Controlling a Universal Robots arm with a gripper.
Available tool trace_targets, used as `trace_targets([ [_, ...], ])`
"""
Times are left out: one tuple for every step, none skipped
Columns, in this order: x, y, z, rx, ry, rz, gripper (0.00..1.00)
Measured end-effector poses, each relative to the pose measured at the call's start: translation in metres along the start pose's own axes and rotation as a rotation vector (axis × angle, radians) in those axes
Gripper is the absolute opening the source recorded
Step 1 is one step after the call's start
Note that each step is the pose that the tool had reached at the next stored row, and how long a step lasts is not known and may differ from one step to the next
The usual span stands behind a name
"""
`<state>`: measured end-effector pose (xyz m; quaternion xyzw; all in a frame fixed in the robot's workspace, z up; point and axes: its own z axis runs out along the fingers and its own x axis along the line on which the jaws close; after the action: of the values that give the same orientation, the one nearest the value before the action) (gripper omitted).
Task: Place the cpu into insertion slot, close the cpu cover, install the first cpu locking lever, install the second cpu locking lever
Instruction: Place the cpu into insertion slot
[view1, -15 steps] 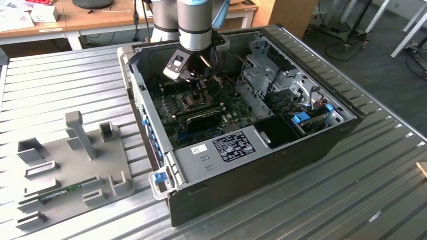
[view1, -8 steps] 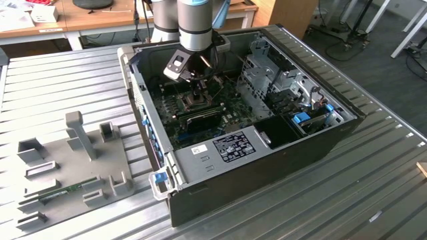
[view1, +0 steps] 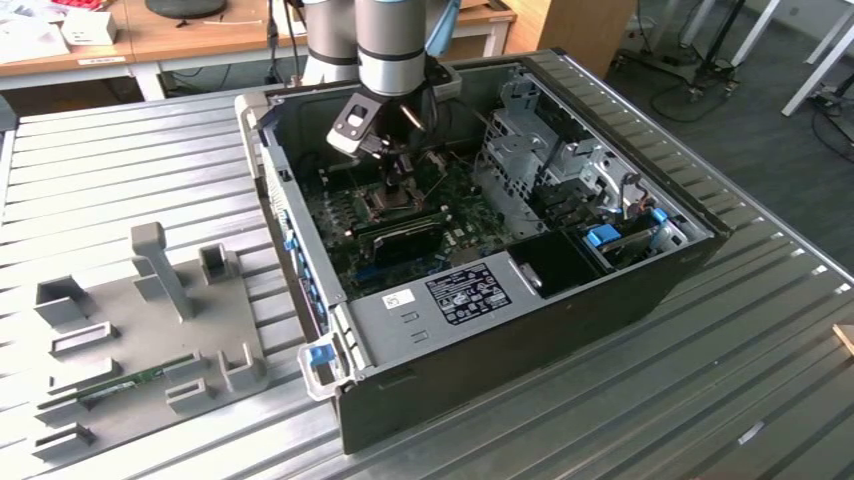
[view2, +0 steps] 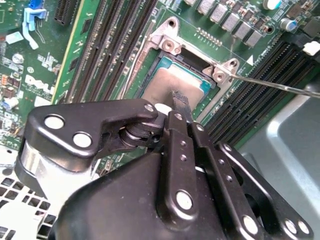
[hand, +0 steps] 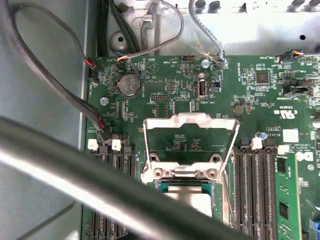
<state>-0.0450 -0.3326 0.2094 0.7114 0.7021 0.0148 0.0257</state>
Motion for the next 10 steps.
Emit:
trace_targets([
  [0.0000,0.0001,-0.0012,0.0000,0.0001,0.000,0.10],
  [0.0000,0.0001,-0.0024,0.0000,0.0001,0.000,0.10],
  [-0.0001,0.0002,-0.0037,0.0000,0.0001,0.000,0.10],
  [-0.0001,0.0003,-0.0051,0.0000,0.0000,0.000,0.10],
  [-0.0001,0.0004,-0.0065,0.0000,0.0001,0.000,0.10],
  [-0.0001,0.0004,-0.0079,0.0000,0.0000,0.000,0.10],
  [-0.0001,0.0005,-0.0091,0.0000,0.0001,0.000,0.10],
  [-0.0002,0.0006,-0.0101,0.0000,0.0000,0.000,0.10],
  [-0.0002,0.0006,-0.0112,0.0000,0.0000,0.000,0.10],
  [-0.0002,0.0007,-0.0124,0.0000,0.0000,0.000,0.10],
])
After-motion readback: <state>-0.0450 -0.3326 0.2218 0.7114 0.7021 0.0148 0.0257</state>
